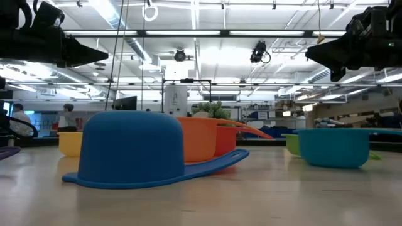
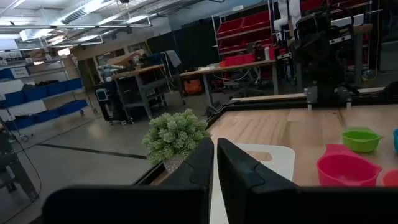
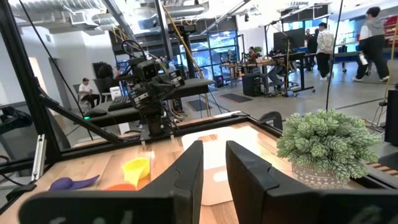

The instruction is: Nest measuring cups in basket

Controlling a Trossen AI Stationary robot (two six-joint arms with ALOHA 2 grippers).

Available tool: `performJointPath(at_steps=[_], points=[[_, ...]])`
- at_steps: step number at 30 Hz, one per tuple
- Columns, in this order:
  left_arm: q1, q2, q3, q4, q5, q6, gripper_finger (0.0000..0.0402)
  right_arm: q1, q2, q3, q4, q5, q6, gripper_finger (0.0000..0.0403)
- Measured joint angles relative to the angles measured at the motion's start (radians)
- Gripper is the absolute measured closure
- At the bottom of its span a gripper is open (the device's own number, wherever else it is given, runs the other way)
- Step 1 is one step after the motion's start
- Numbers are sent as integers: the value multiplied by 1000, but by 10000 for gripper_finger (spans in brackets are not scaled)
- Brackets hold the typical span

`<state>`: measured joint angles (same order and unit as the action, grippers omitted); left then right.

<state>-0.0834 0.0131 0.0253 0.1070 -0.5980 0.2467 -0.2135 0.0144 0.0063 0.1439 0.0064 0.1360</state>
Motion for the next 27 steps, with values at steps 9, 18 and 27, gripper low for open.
performJointPath(at_steps=[9,18,27], points=[[0,0,0,0,0,0,372,0,0,0,0,0,0,328],[0,0,0,0,0,0,372,0,0,0,0,0,0,328],[2,0,0,0,0,67,372,0,0,0,0,0,0,328]])
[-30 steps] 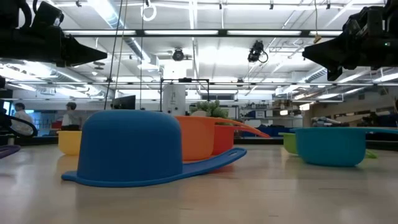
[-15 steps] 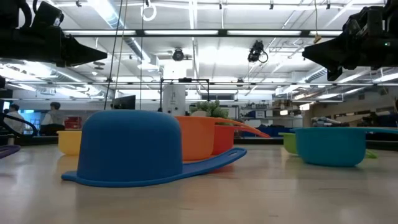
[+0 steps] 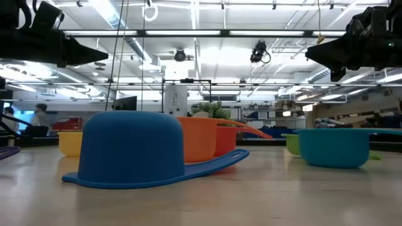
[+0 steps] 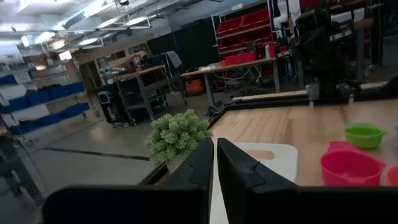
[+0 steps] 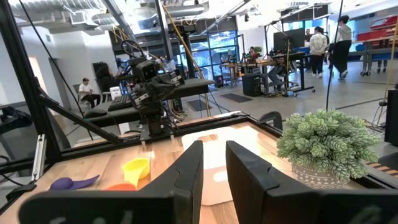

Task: Nest measuring cups in basket
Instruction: Stack the left light blue measuring cup on top of the orange measuring cup

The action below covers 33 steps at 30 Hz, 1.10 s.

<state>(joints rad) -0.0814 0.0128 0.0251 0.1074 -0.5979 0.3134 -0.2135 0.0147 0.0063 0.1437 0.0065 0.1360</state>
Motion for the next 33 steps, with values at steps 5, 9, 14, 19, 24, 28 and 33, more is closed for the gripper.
performJointPath(at_steps=[5,9,14,19,24,28,33], points=[[0,0,0,8,51,-164,372,0,0,0,0,0,0,328],[0,0,0,21,64,-545,372,0,0,0,0,0,0,328],[0,0,0,26,61,-937,372,0,0,0,34,76,-38,328],[0,0,0,83,52,-1197,372,0,0,0,183,170,79,328],[0,0,0,187,17,-1245,372,0,2,0,329,387,479,328],[0,0,0,283,1,-1172,372,0,2,0,361,415,716,328],[0,0,0,345,47,-1112,372,0,2,0,365,396,826,328]])
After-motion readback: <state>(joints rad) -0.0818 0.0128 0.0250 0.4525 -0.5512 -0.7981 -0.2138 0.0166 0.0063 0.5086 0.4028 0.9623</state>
